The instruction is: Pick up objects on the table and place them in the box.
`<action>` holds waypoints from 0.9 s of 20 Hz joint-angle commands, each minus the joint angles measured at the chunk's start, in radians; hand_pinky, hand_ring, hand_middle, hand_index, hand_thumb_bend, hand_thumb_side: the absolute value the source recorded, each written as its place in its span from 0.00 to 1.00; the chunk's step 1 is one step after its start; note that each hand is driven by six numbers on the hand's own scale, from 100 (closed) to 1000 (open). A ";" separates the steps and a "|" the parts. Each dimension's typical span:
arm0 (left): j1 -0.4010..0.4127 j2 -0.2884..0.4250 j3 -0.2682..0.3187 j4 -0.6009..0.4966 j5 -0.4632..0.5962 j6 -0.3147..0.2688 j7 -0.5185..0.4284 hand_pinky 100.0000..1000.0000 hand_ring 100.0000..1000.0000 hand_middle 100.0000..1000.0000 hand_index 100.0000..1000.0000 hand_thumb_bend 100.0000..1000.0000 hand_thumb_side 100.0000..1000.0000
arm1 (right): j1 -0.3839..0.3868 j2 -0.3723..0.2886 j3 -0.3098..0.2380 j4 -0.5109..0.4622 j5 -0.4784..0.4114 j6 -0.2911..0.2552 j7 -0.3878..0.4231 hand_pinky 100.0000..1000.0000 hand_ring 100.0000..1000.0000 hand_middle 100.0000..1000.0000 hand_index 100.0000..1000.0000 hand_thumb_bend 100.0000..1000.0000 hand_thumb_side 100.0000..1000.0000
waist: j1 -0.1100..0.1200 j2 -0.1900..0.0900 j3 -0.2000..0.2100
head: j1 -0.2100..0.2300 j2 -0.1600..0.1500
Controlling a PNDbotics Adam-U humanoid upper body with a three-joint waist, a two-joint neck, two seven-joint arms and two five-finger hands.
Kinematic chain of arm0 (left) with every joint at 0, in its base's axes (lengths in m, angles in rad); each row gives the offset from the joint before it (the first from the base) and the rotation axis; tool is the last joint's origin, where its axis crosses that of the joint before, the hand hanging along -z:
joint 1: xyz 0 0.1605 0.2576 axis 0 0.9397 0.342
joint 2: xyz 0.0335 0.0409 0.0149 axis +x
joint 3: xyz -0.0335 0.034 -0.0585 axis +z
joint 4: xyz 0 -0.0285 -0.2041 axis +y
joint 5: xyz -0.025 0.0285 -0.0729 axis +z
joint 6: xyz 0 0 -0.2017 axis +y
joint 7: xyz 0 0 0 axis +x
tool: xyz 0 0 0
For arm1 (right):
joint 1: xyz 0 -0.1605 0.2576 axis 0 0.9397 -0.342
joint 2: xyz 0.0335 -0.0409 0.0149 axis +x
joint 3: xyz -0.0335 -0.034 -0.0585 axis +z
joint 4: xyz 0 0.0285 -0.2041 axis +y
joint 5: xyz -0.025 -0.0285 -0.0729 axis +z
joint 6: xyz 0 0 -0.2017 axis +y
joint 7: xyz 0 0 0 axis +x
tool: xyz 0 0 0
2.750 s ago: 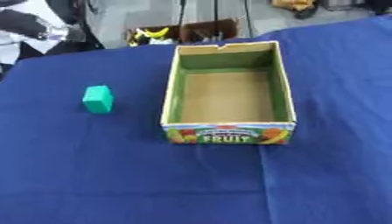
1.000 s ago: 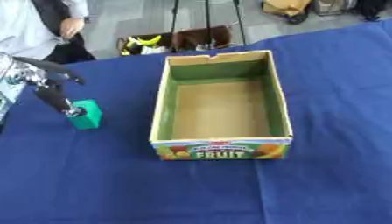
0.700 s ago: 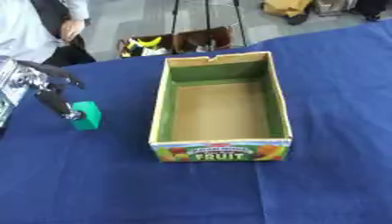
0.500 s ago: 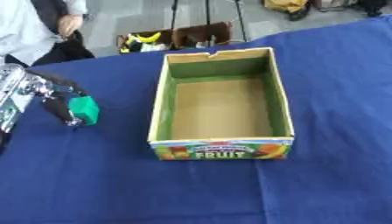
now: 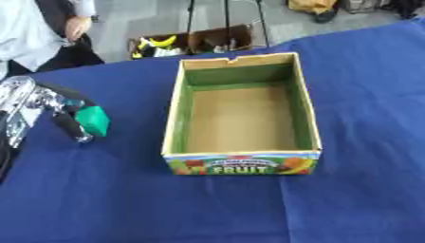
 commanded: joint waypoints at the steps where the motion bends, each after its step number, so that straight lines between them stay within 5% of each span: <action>1: -0.018 0.018 0.005 -0.001 0.013 0.003 0.001 0.74 0.71 0.90 1.00 0.33 0.48 | -0.011 -0.024 -0.005 -0.024 -0.008 0.001 -0.003 0.85 0.90 0.79 0.91 0.00 1.00 | -0.005 -0.016 -0.002 | 0.005 -0.012; 9: -0.021 0.018 0.013 -0.023 0.023 0.017 0.001 0.69 0.68 0.80 0.94 0.25 0.46 | -0.009 -0.024 -0.007 -0.025 -0.008 0.001 -0.006 0.85 0.90 0.79 0.91 0.00 1.00 | -0.003 -0.015 0.000 | 0.004 -0.011; 15: -0.024 0.018 0.015 -0.031 0.023 0.029 0.003 0.58 0.52 0.62 0.80 0.00 0.39 | -0.012 -0.023 -0.009 -0.030 -0.008 -0.001 -0.010 0.85 0.90 0.79 0.91 0.00 1.00 | -0.005 -0.015 0.000 | 0.004 -0.012; 18: -0.030 0.021 0.018 -0.039 0.019 0.043 0.024 0.55 0.48 0.56 0.76 0.00 0.37 | -0.009 -0.023 -0.010 -0.029 -0.008 -0.001 -0.011 0.85 0.89 0.79 0.91 0.00 1.00 | -0.006 -0.016 0.002 | 0.002 -0.009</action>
